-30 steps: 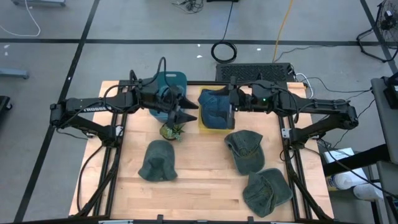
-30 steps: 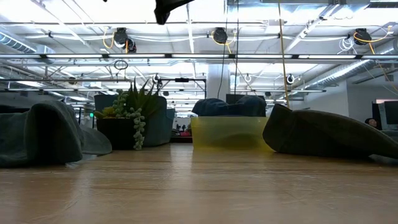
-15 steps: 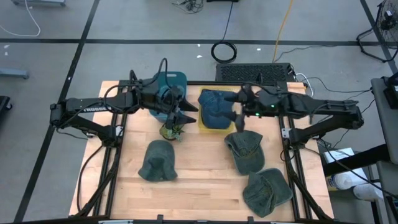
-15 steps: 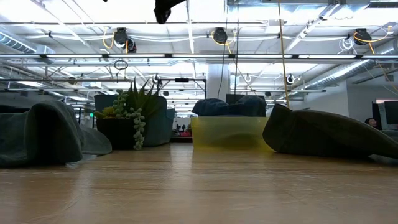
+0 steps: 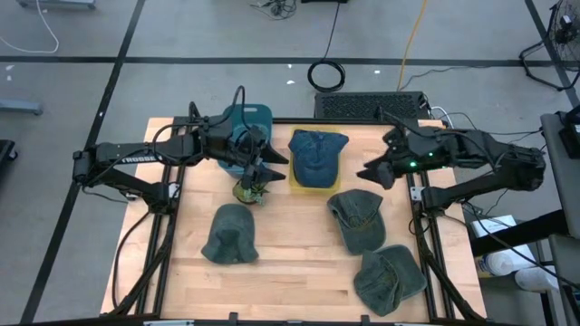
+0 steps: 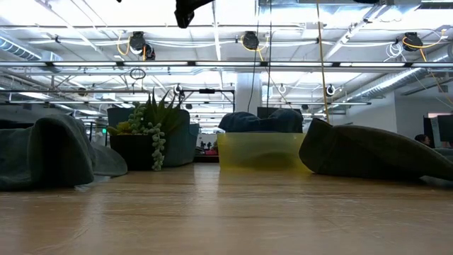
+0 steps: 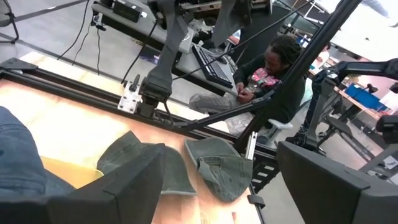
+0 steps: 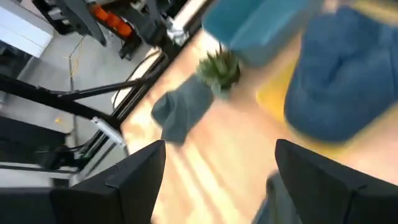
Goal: Pick & Place hat
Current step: Put the top right black cap into the blue bin
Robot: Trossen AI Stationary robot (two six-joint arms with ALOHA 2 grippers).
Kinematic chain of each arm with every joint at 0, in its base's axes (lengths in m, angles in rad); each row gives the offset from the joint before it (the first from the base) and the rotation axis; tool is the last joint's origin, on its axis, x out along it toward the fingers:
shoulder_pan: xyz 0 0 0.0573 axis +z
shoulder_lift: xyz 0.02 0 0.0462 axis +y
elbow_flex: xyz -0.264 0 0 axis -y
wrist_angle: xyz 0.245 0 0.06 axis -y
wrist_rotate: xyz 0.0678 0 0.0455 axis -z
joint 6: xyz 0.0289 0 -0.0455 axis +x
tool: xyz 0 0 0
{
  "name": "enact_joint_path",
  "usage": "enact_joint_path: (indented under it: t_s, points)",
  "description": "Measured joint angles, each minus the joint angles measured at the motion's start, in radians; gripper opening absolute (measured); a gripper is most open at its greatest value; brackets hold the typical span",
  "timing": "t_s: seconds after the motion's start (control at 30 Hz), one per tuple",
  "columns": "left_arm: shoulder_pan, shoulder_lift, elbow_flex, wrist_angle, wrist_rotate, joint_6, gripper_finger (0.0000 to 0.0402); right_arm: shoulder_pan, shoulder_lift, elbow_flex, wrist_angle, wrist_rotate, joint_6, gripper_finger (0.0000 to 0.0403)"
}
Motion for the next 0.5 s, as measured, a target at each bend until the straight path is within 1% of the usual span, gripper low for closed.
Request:
enact_joint_path:
  t_s: [0.17,0.4,0.5]
  points:
    - [0.0,0.0,0.0,-0.001,0.0,-0.003,0.031,0.0,-0.044,0.0,-0.128,-0.064,0.165,0.0293]
    - [0.0,0.0,0.0,-0.005,0.0,-0.006,0.0326,0.0,-0.08,0.0,-0.285,-0.222,0.288,0.0293]
    - [0.0,0.0,0.0,-0.01,0.0,-0.007,0.0332,0.0,-0.091,0.0,-0.353,-0.264,0.312,0.0293]
